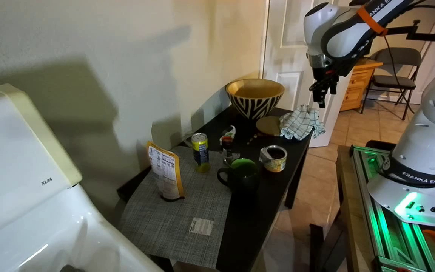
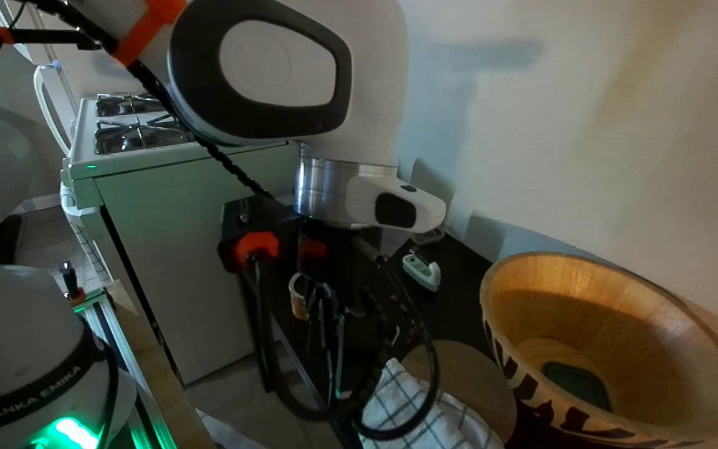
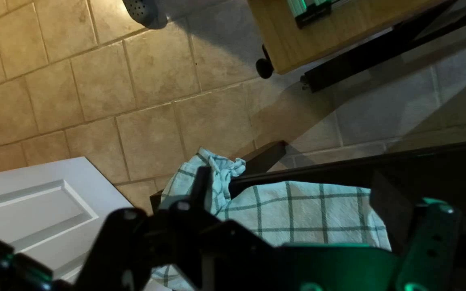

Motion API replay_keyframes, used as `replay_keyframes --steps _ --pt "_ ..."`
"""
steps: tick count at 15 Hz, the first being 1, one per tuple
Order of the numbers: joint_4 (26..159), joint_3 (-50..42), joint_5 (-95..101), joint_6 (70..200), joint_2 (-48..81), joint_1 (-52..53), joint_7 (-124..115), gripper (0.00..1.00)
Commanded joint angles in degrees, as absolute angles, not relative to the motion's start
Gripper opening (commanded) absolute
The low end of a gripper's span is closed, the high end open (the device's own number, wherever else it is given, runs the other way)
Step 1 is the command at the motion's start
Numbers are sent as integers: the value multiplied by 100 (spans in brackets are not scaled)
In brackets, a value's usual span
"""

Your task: Put the towel into the bowl

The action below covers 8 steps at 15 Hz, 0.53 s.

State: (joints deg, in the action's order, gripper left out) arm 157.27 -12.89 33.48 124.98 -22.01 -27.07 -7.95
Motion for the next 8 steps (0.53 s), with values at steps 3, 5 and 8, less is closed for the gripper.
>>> replay_keyframes --steps 3,5,8 --pt "15319 -2123 3613 14141 -936 -2987 -654 100" --pt "15102 -2258 3782 14732 -402 -3095 -875 100" --pt "14697 -2413 3901 15536 340 -3173 -1605 100"
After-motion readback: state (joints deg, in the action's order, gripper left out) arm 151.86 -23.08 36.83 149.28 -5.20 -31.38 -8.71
